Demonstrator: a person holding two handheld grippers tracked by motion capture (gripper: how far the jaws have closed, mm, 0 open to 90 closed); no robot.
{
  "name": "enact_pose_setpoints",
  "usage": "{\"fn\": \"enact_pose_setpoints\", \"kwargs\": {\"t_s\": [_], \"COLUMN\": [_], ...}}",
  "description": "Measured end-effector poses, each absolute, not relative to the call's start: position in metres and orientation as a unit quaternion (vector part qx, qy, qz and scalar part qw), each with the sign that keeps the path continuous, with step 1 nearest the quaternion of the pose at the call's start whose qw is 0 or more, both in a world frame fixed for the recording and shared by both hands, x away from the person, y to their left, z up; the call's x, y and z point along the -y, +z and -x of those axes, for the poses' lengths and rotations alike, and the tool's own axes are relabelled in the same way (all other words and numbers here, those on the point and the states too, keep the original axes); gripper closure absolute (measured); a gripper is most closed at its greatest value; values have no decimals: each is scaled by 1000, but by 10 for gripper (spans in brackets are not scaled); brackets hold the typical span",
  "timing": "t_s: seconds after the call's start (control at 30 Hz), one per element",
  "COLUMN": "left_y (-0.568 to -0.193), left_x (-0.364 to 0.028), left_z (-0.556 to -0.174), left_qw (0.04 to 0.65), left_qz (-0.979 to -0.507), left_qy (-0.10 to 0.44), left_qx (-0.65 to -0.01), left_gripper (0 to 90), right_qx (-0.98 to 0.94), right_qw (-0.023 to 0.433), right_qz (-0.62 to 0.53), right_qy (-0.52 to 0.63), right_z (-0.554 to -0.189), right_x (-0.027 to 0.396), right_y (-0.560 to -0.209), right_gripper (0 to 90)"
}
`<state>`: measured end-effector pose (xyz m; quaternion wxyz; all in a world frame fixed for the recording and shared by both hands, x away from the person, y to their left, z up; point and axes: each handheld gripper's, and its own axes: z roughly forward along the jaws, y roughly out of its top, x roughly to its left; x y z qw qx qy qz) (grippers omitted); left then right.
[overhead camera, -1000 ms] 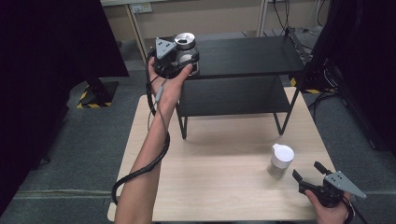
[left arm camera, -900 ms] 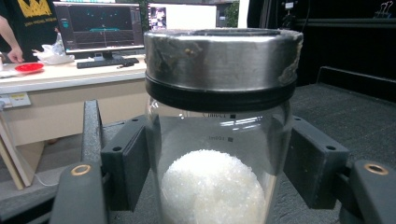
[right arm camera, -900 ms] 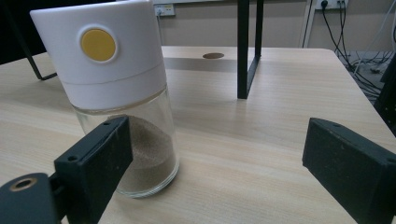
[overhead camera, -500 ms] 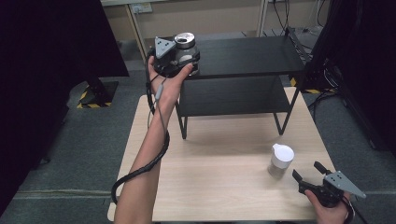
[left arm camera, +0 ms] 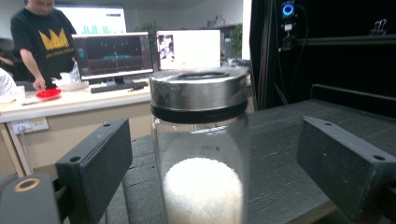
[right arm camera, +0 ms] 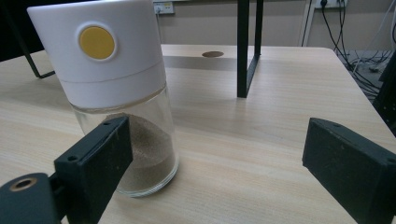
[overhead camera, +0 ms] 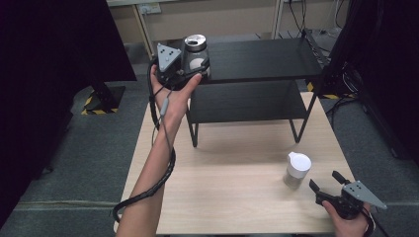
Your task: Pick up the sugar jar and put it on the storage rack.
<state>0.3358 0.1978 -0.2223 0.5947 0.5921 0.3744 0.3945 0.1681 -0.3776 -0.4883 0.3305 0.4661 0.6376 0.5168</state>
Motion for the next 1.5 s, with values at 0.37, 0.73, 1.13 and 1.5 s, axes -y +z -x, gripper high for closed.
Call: {"fn": "enact_pose_setpoints", "kwargs": {"t_s": [0.37, 0.73, 1.13, 1.5], "left_y": [-248, -291, -358, -404], "left_x": [-207, -223, -251, -261], "left_z": [-302, -266, -233, -221], "left_qw": [634, 665, 673, 656], "left_qz": [-572, -562, -574, -589], "left_qy": [393, 378, 338, 322], "left_qx": [-341, -314, -322, -345], "left_gripper": [104, 110, 115, 115], "right_qx": [-636, -637, -638, -636], "right_qw": [331, 331, 335, 334], "right_qz": [-468, -468, -466, -467], "right_qy": [517, 516, 513, 515], "right_z": [-168, -168, -167, -167], "right_x": [377, 377, 376, 377], "right_y": [-488, -488, -488, -489], "right_gripper": [88, 88, 88, 88]}}
